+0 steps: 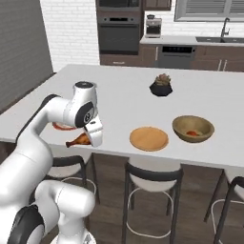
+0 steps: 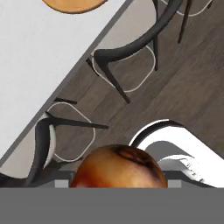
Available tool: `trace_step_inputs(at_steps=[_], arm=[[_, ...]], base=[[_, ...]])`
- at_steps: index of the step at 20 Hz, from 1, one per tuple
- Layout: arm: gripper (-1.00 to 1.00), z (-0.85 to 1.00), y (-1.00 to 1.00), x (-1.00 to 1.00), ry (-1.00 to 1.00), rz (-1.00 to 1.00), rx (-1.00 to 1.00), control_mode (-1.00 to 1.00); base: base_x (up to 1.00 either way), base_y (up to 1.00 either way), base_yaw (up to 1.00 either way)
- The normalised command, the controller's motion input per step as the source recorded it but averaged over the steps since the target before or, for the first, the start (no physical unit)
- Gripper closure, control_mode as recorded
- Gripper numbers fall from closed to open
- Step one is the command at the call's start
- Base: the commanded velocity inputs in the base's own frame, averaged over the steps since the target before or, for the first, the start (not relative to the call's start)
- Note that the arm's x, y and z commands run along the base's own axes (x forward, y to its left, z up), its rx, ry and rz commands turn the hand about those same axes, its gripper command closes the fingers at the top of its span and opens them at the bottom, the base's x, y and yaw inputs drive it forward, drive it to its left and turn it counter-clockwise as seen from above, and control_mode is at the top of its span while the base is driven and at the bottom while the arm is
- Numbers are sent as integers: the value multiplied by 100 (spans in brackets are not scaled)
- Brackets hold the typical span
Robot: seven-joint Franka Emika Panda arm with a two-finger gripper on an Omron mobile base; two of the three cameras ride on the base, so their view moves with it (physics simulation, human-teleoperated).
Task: Pick the chicken drumstick and tomato from their plates and place them in the bowl. Then put the bowl in the fridge.
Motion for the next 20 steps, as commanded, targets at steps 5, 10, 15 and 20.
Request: trace_step_inputs(at_steps=[5,10,15,20], arm=[[100,0,0,0,0,0,0,100],[100,0,0,0,0,0,0,100],[100,0,0,0,0,0,0,100],[100,0,0,0,0,0,0,100]], base=[[0,-100,0],[31,-99,0],[74,-59,0],[93,-32,0]])
